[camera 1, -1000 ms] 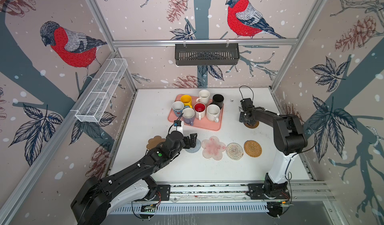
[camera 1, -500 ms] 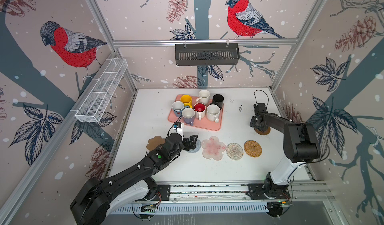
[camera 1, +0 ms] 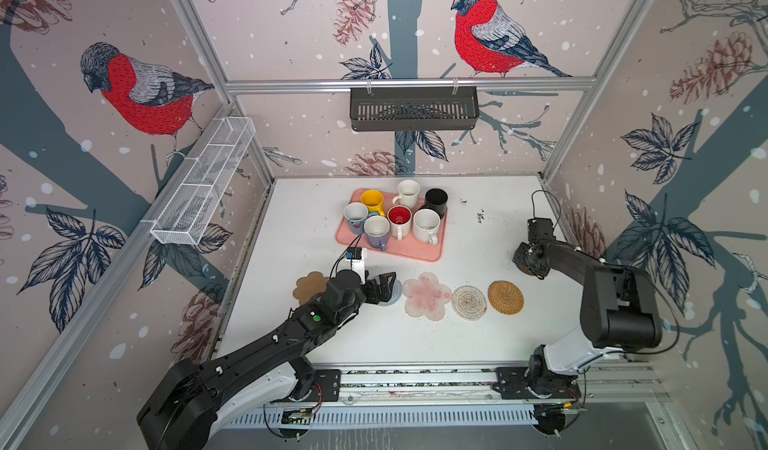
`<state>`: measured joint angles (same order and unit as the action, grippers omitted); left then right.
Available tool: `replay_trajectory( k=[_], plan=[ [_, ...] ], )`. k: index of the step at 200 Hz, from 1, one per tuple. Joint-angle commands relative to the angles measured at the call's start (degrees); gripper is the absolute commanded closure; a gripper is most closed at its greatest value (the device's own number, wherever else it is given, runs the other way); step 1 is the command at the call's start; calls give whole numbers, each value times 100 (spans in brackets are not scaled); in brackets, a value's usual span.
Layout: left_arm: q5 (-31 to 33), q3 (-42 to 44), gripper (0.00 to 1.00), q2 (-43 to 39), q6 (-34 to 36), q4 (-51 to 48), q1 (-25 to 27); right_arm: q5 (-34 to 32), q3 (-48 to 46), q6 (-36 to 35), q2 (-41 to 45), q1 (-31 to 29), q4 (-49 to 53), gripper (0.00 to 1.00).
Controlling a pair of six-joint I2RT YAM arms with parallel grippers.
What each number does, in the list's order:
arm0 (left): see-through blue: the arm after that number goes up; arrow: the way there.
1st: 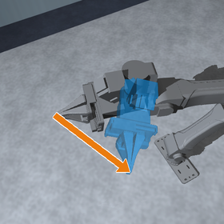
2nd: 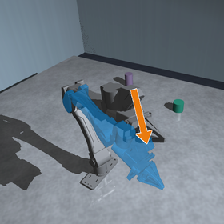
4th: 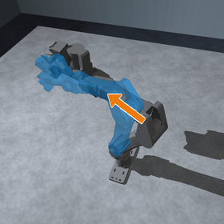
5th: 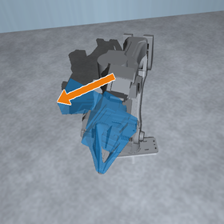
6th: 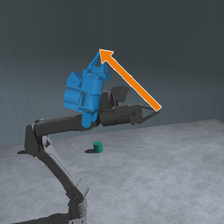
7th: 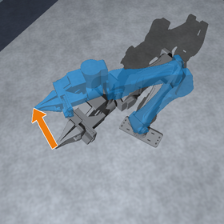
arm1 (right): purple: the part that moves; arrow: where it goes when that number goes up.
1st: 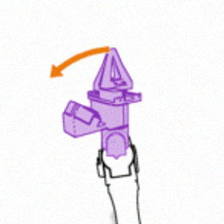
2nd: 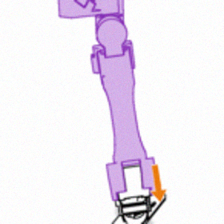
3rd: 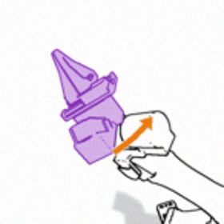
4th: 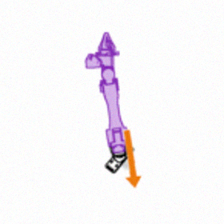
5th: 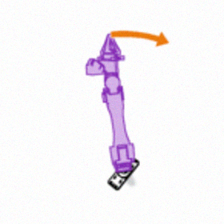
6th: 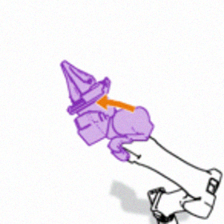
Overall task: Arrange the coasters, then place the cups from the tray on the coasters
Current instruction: 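Push the dark wooden coaster with the right gripper away from the tray, then slide the dark wooden coaster with the right gripper toward the robot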
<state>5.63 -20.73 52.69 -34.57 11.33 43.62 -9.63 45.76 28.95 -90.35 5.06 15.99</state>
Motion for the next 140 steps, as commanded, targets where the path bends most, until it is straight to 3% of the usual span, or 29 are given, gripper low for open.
replay_trajectory(
  k=[1, 59, 140],
  plan=[
    [-125, 40, 3, -64, 20, 253, -11, 163, -157, 161, 123, 43, 665, 45],
    [-174, 131, 3, -171, 17, 328, -13, 205, 170, 113, 423, 205, 906, 40],
    [17, 175, 3, -209, 86, 259, -14, 127, 1207, -154, -536, 312, 819, 39]
  ],
)
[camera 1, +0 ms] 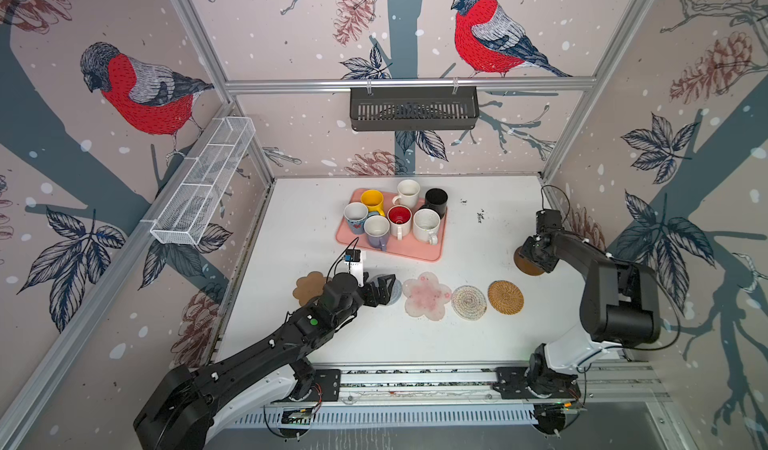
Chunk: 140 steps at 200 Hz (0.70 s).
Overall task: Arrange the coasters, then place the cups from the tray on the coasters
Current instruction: 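Slide the dark wooden coaster with the right gripper toward the robot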
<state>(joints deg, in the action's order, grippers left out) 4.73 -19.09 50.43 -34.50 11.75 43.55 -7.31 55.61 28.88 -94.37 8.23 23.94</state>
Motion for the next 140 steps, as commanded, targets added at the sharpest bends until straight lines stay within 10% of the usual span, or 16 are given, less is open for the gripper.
replay_trajectory(
  k=[1, 140],
  plan=[
    [103, 11, 3, 18, 81, 220, -6, -104, 235, -155, -143, -5, 14, 39],
    [125, -11, 3, 248, 134, 291, -4, -245, 1005, -521, -1062, -245, -35, 41]
  ],
)
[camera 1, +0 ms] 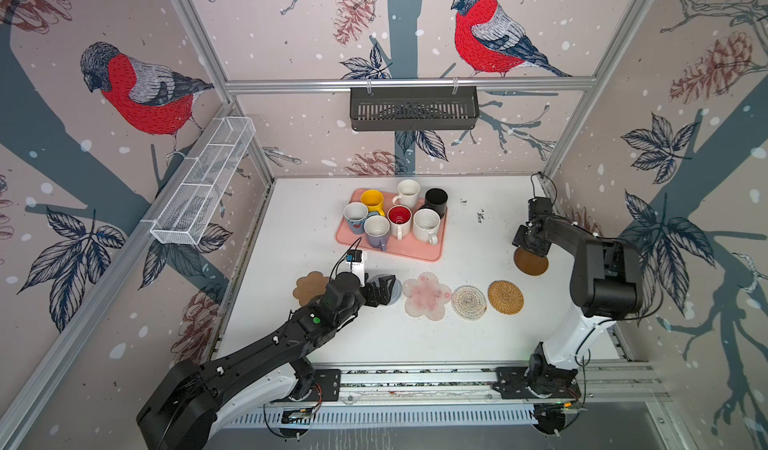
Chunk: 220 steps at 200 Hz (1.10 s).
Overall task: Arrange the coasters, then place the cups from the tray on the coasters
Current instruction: 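Slide the dark wooden coaster with the right gripper toward the robot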
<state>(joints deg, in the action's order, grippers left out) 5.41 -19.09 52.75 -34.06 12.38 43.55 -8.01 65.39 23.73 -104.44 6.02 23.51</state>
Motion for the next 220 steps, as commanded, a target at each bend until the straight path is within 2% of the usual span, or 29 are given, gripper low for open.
replay_trajectory(
  k=[1, 85, 220],
  plan=[
    [57, -13, 3, 16, 92, 224, -4, -175, 28, -7, -56, -23, 7, 41],
    [48, 1, 4, -19, 82, 222, -9, -406, -295, 110, -81, 12, 39, 44],
    [-24, 28, 3, -190, 34, 216, -4, -463, -1193, 353, 537, 215, 171, 45]
  ],
)
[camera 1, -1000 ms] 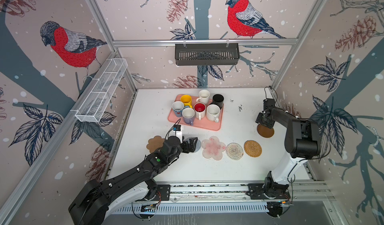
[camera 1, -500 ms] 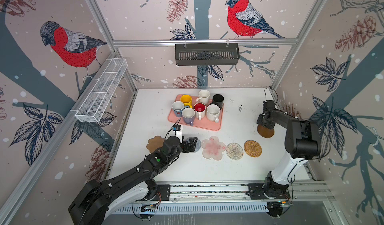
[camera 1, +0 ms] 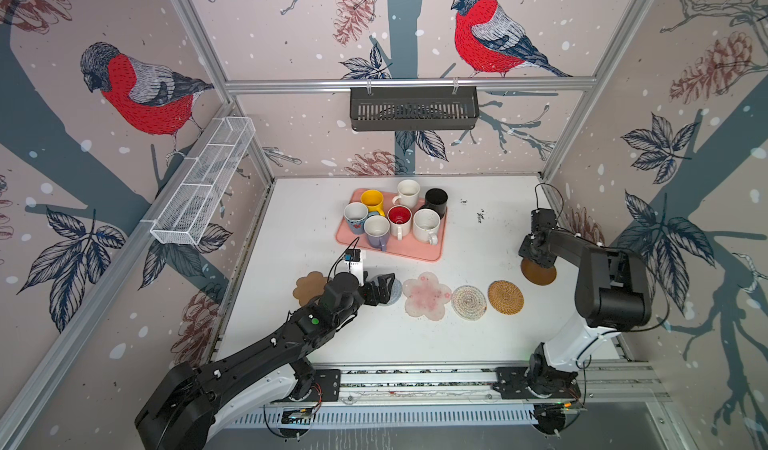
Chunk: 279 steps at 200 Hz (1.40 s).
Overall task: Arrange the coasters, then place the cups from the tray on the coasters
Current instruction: 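Slide the dark wooden coaster with the right gripper toward the robot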
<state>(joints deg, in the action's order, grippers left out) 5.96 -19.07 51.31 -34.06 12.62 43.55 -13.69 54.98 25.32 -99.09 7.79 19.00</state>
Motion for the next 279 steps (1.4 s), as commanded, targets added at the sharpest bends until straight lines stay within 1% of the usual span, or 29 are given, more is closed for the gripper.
replay_trajectory(
  k=[1, 68, 148, 218, 245, 279],
  plan=[
    [-82, 26, 3, -48, 37, 195, -4, 104, -158, 202, 2, 42, 626, 45],
    [-130, 37, 3, -187, 31, 161, -5, 69, -586, 324, 292, 82, 674, 46],
    [-173, 73, 3, -332, -1, 144, -7, 317, -1047, 445, 709, 82, 725, 46],
    [-293, 101, 3, -431, -44, 157, 13, 394, -1300, 656, 897, -188, 814, 46],
    [-316, 123, 3, -459, -72, 192, 22, 364, -1315, 761, 997, -304, 942, 47],
    [-332, 123, 3, -472, -60, 178, 22, 180, -1062, 761, 1214, -237, 1184, 45]
  ],
)
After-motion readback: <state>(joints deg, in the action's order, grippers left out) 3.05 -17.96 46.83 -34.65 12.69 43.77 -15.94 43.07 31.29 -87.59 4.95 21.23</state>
